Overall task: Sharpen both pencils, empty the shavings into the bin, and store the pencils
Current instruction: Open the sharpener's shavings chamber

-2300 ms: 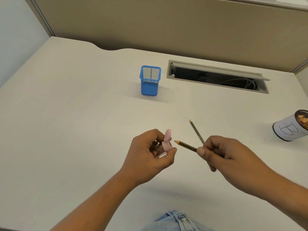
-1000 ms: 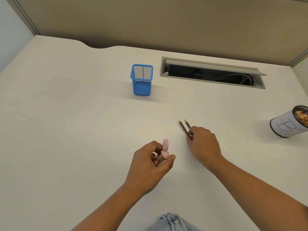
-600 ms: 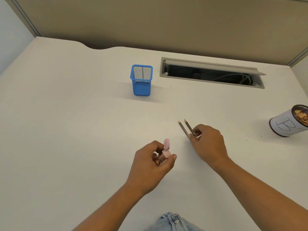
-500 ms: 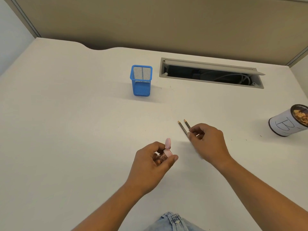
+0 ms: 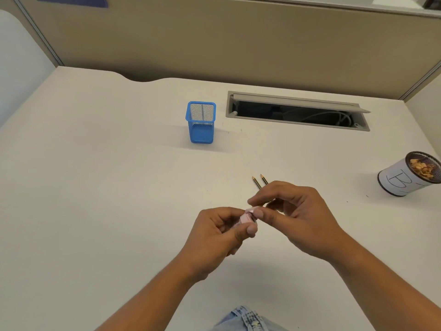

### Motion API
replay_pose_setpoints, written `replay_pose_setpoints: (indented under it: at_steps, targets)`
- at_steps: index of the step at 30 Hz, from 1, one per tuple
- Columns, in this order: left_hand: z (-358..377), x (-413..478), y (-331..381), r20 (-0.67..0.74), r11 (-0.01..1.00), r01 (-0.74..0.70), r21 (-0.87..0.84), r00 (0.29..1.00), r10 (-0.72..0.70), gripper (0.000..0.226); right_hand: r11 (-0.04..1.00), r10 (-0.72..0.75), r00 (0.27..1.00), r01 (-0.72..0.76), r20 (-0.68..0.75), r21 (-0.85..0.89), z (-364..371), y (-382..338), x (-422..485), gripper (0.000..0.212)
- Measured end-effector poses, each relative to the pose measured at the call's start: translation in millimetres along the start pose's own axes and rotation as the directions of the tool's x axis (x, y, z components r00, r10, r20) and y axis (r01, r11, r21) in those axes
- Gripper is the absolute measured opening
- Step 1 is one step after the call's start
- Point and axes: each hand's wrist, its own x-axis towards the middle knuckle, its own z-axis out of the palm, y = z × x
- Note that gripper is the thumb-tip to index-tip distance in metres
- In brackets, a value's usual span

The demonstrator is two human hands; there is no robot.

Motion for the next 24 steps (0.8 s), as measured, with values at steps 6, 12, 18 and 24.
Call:
replay_pose_setpoints:
  at_steps: [6, 12, 18, 24]
  targets:
    - [-1.9, -5.5, 4.7, -0.006, 0.998, -0.01, -0.065, 1.0, 0.01, 0.026, 0.998, -0.054, 0.999, 0.054, 0.005, 0.039, 9.7, -3.5, -15.0, 0.013]
    - [1.0, -9.4, 12.1, 0.109, 0.988, 0.103, -0.112, 0.99, -0.09, 0.062, 1.0, 0.014, 0.999, -0.015, 0.032, 0.026, 4.4, -11.5, -16.8, 0.016]
    - [7.7, -11.3, 24.2, 0.183, 0.968, 0.249, -0.037, 0.954, -0.238, 0.056, 0.997, 0.08, 0.983, -0.076, 0.167, -0.032, -8.9, -19.8, -16.8, 0.032]
    - [18.1, -13.1, 27.1, 0.17, 0.967, 0.251, 0.035, 0.952, -0.254, 0.059, 0.977, 0.112, 0.979, -0.077, 0.169, -0.197, -7.9, -27.5, -23.0, 0.025]
